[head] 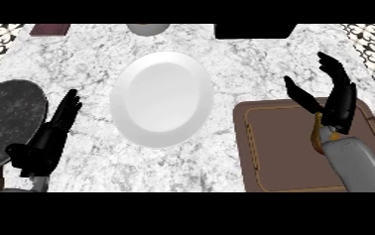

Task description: Pick the pear from the tray and place it in the plate

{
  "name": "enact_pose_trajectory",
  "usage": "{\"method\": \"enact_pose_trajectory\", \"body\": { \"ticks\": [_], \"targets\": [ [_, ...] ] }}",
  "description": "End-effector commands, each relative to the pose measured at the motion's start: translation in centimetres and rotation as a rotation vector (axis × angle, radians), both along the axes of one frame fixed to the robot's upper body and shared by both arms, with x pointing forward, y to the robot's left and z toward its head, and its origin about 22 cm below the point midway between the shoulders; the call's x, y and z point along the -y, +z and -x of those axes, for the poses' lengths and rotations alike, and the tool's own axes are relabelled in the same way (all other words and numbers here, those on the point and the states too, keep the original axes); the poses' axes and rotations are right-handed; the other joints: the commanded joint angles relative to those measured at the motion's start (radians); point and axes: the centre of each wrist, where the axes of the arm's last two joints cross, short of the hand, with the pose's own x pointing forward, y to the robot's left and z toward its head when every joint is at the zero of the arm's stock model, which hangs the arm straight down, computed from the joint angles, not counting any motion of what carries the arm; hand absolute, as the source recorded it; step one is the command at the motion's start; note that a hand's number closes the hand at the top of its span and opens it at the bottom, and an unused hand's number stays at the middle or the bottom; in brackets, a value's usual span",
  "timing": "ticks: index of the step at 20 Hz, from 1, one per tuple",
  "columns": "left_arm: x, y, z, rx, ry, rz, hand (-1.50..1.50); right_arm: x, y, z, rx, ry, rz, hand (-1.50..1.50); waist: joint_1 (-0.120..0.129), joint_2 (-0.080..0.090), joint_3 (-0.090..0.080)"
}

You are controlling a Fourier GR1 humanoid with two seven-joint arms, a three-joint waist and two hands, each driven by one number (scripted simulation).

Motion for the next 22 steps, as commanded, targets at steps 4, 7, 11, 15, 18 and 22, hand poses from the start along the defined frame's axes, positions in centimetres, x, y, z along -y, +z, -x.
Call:
{"method": "enact_pose_trajectory", "body": {
  "ticks": [4,7,11,15,18,22],
  "targets": [
    [0.6,-1.5,-1.1,-0.025,0.015,0.024,0.0,-3.3,-5.8,4.2,0.094,-0.179,0.196,-1.5,-0.003,-0.009,0.004],
    [-2.7,-1.1,-1.1,-0.029,0.02,0.024,0.0,-2.1,-4.7,4.8,0.099,-0.249,0.244,-1.5,-0.009,-0.012,0.002],
    [-0.8,-2.2,-0.9,-0.037,0.03,0.011,0.0,-1.5,-4.2,6.5,-0.047,-0.297,0.287,-1.5,-0.018,-0.015,0.0],
    [-0.6,-1.9,-1.3,-0.044,0.024,0.013,0.0,-0.8,-3.2,6.5,-0.286,-0.327,0.328,-1.5,-0.018,-0.014,-0.001],
    [0.7,-2.9,-0.2,-0.038,0.017,0.022,0.0,-1.6,-2.7,7.3,-0.468,-0.316,0.367,-1.5,-0.014,-0.017,-0.002],
    [-1.2,-2.7,-0.7,-0.043,0.01,0.025,0.0,-4.2,-0.4,7.9,-0.615,-0.353,0.357,-1.5,-0.003,-0.012,0.002]
  ]
}}
